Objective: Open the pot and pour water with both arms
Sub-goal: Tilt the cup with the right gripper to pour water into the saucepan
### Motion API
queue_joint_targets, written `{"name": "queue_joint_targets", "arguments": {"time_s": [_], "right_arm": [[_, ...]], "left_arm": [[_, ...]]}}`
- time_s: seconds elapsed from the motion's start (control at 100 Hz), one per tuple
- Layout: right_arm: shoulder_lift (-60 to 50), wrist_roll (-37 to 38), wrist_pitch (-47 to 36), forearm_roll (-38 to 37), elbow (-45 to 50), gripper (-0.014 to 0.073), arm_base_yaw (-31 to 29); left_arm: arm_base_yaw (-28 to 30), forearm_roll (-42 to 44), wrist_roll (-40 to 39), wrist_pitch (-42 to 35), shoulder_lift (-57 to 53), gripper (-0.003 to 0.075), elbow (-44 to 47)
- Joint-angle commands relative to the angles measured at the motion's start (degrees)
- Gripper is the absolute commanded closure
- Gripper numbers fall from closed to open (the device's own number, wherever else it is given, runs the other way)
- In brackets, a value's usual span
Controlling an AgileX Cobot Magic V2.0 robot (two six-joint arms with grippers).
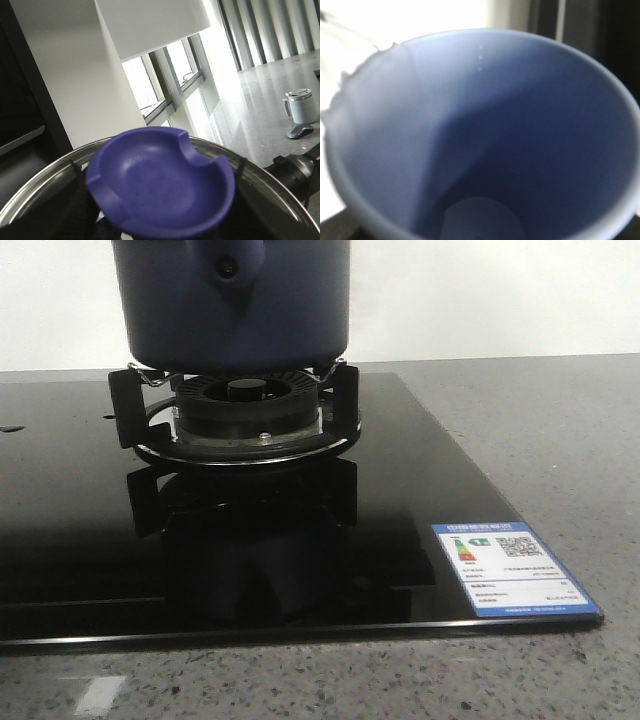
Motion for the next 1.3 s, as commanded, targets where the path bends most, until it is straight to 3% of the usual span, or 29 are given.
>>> {"name": "queue_joint_targets", "arguments": {"time_s": [0.0, 0.36, 0.86, 0.95, 1.06, 1.29], "right_arm": [[-2.16, -0.31, -5.05, -3.26, -3.38, 0.0243, 0.02], [-0.73, -0.31, -4.21, -9.23, -4.92, 0.0243, 0.87], [-0.73, -0.21, -1.92, -8.13, -7.86, 0.0243, 1.64], [-0.73, 1.3, -1.11, -1.52, -7.86, 0.0243, 1.7], [-0.85, 5.67, -2.75, 14.04, -7.86, 0.0243, 2.23], [-3.83, 5.63, -20.47, 46.73, -7.86, 0.0243, 3.37]], "left_arm": [[-0.72, -4.84, -0.43, -2.79, -0.96, 0.0401, -1.91], [-1.51, -4.36, -0.43, -2.44, -0.96, 0.0401, -1.91], [-1.51, -2.76, -0.43, -1.87, -0.96, 0.0401, -1.91], [-1.51, -2.76, -0.43, -1.87, -0.96, 0.0401, -1.91], [-1.51, -2.62, -0.43, -1.87, -0.96, 0.0401, -1.91], [-1.51, -2.4, -0.43, -1.79, -0.96, 0.0401, -1.91]]}}
